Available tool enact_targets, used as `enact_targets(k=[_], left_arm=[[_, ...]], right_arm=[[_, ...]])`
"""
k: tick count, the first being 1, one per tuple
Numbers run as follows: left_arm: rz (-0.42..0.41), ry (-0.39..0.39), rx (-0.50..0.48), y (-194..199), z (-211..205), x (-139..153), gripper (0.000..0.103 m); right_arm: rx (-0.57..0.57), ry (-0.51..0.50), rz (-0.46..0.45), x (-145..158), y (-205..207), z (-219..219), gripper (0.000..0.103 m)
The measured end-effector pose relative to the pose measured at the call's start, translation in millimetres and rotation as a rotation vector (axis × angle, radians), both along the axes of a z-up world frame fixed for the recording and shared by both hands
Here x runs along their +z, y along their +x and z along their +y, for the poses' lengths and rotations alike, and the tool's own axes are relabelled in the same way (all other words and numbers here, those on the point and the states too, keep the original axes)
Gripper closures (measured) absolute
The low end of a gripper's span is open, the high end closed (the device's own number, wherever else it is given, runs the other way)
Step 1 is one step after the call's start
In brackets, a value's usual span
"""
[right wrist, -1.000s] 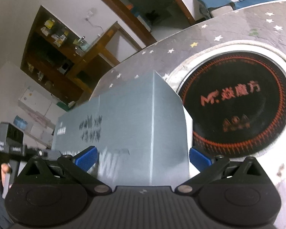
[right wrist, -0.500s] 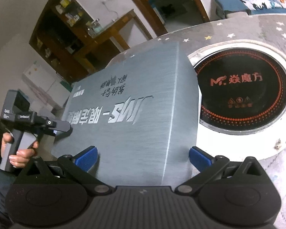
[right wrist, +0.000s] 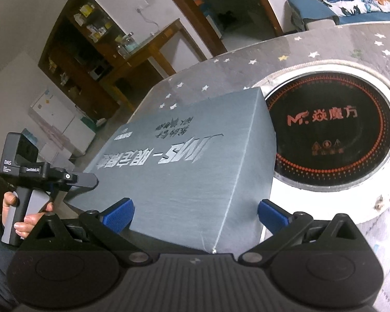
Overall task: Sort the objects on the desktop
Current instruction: 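Carry the lidded box beside the induction cooker and lower it with both grippers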
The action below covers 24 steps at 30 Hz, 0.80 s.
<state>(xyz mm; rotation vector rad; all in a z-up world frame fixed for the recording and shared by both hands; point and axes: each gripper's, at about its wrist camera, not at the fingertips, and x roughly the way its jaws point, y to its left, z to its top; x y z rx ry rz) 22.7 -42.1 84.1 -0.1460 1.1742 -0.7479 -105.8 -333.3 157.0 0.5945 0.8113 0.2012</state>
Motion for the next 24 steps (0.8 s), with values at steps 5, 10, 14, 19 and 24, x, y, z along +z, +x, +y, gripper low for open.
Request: enact_targets(k=[5, 10, 14, 19, 24], left_arm=[[-0.06, 0.002, -0.013, -11, 1, 0, 0.0], [-0.057, -0.01, -0.019, -13, 7, -1, 0.0], [-0.031, -0.008, -0.012, -12, 10, -7, 0.0], [-0.039, 0.005, -0.022, -16, 9, -12, 0.0], [-0.018, 0.004, -0.017, -14, 12, -17, 0.0]], right_arm=[[0.006, 0.0, -0.006, -7, -2, 0, 0.0], [0.014, 0.002, -0.008, -12, -4, 0, 0.0], [0.033, -0.035, -0.039, -5, -6, 3, 0.0], [0.071, -0.115, -0.071, 7, -5, 11, 0.0], [0.064, -0.103, -0.054, -1, -6, 12, 0.0]])
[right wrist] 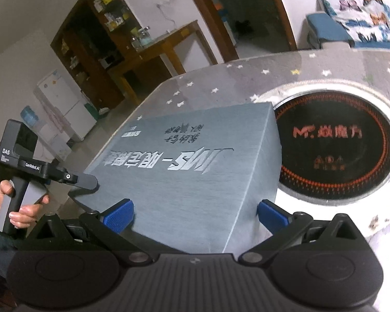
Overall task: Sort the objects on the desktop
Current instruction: 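Carry the lidded box beside the induction cooker and lower it with both grippers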
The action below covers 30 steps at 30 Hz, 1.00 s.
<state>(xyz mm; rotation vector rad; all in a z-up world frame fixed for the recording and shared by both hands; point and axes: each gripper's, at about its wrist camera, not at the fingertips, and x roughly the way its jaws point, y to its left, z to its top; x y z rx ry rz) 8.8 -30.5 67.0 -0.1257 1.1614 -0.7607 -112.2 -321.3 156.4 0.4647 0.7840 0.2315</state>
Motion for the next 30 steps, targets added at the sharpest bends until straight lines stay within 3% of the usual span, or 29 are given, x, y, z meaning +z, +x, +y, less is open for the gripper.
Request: enact_targets(k=[6, 10, 17, 22, 30], left_arm=[[0.026, 0.001, 0.013, -5, 7, -8, 0.0], [-0.006, 0.012, 0.012, -19, 13, -5, 0.0], [-0.084, 0.014, -0.035, -56, 27, 4, 0.0], [-0.115, 0.065, -0.069, -78, 26, -2, 0.0], [-0.146, 0.107, -0.044, -75, 11, -16, 0.0]], right_arm=[[-0.001, 0.023, 0.027, -10, -4, -1, 0.0], [0.017, 0.007, 0.035, -9, -10, 2, 0.0], [0.086, -0.08, 0.053, -11, -24, 19, 0.0], [0.1, -0.173, 0.069, -16, -25, 35, 0.0], [0.064, -0.248, 0.061, -20, -16, 44, 0.0]])
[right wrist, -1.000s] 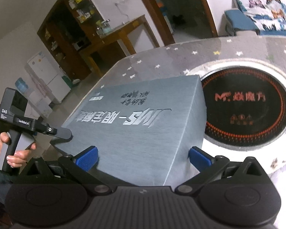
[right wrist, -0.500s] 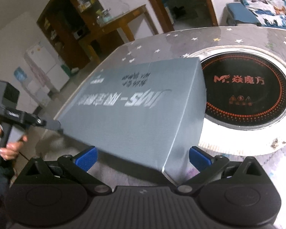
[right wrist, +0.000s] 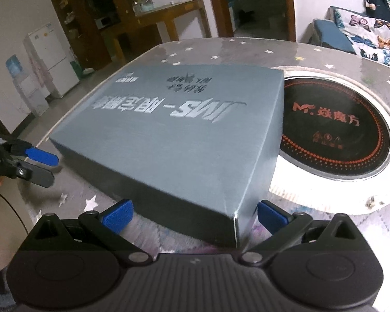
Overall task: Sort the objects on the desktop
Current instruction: 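Carry the lidded box beside the induction cooker and lower it with both grippers, then open the left gripper while the right gripper opens, releasing the box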
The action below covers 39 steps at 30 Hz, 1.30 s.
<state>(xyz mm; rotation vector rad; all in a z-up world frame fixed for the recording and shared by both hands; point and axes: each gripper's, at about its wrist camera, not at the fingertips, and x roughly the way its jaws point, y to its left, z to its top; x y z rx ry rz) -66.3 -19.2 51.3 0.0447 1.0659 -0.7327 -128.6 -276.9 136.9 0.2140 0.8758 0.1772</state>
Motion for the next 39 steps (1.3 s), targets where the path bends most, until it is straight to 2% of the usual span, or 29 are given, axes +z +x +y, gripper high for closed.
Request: enact_targets(k=[10, 26, 39], left_arm=[[-0.009, -0.002, 0.031, 13, -10, -3, 0.0], [-0.038, -0.019, 0.137, 57, -8, 6, 0.0], [-0.015, 0.005, 0.149, 41, -9, 4, 0.0]], right_arm=[[-0.009, -0.028, -0.029, 4, 11, -3, 0.0], [-0.052, 0.019, -0.064, 5, 48, 1, 0.0], [-0.08, 0.037, -0.036, -5, 49, -2, 0.0]])
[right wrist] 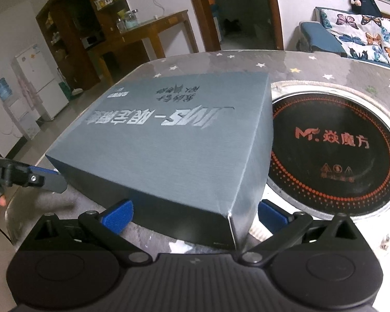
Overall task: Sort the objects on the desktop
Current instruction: 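Open the left gripper while the right gripper opens, releasing the box, then pull both grippers back from the lidded box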
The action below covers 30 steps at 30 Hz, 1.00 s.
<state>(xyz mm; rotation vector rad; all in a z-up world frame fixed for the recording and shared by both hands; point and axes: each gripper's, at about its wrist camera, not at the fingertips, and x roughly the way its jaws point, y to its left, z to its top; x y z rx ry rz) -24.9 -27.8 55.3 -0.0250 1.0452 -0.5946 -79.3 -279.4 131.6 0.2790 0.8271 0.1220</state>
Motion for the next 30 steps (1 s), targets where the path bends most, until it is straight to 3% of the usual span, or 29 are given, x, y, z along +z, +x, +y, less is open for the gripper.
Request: enact_targets(k=[30], left_arm=[[0.027, 0.103, -0.004, -44, -40, -24, 0.0]], right_arm=[[0.009, -0.209, 0.059, -20, -21, 27, 0.0]])
